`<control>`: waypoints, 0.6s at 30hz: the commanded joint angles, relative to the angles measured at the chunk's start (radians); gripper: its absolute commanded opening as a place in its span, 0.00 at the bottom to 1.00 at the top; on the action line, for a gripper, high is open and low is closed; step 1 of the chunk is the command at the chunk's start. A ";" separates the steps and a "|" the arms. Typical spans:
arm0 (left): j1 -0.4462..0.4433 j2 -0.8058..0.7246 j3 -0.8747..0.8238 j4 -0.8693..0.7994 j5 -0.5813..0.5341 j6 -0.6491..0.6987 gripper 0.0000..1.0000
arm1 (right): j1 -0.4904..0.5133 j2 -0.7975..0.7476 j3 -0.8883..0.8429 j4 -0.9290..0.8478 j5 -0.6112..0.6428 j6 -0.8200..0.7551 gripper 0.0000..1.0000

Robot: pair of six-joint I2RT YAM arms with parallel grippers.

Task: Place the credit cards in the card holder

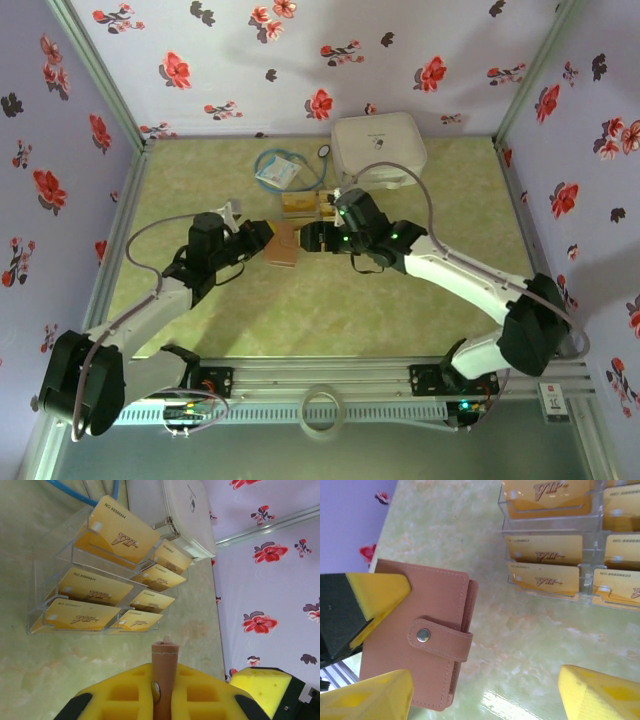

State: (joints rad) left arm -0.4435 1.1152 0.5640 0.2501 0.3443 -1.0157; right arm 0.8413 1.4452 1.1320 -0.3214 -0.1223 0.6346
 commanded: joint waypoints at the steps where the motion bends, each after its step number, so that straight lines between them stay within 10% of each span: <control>1: -0.011 0.006 0.037 0.027 0.008 -0.012 0.04 | 0.028 0.042 0.068 -0.030 0.056 -0.044 0.77; 18: -0.032 0.035 0.063 0.050 0.001 -0.031 0.02 | 0.080 0.238 0.182 -0.019 0.099 -0.057 0.74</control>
State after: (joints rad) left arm -0.4629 1.1469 0.5831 0.2600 0.3313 -1.0389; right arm 0.9127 1.6527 1.2930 -0.3386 -0.0788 0.5934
